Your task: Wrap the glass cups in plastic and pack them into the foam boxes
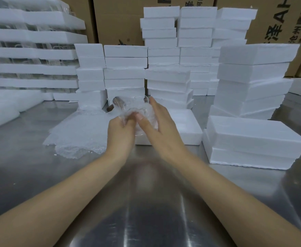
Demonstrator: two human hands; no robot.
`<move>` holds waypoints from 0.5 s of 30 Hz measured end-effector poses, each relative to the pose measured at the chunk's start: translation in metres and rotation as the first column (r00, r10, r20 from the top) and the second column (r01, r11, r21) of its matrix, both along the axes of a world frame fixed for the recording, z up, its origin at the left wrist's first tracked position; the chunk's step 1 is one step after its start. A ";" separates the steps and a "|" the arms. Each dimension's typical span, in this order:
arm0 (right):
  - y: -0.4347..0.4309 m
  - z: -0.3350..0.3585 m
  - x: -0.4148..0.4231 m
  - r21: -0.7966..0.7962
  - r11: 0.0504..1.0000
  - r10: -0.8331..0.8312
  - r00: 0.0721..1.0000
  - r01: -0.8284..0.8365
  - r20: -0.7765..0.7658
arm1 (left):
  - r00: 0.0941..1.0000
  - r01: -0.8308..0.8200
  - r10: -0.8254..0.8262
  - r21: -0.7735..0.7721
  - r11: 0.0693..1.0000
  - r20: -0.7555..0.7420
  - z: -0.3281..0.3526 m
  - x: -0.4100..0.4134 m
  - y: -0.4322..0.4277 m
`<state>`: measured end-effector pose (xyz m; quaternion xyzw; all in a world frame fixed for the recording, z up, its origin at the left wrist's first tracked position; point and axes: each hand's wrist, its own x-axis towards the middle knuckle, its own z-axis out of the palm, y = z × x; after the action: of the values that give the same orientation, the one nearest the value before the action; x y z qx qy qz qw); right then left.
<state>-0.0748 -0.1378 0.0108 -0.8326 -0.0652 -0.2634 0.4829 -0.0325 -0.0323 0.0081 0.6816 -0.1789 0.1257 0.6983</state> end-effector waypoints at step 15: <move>-0.015 -0.001 0.008 0.095 0.980 -0.182 0.982 0.177 0.048 | 0.908 -0.156 -0.071 0.493 0.856 0.412 -0.001 -0.010 -0.001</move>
<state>-0.0672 -0.1526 0.0102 -0.8045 0.0085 -0.3321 0.4924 -0.0430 -0.0331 0.0072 0.8043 -0.3350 0.2312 0.4330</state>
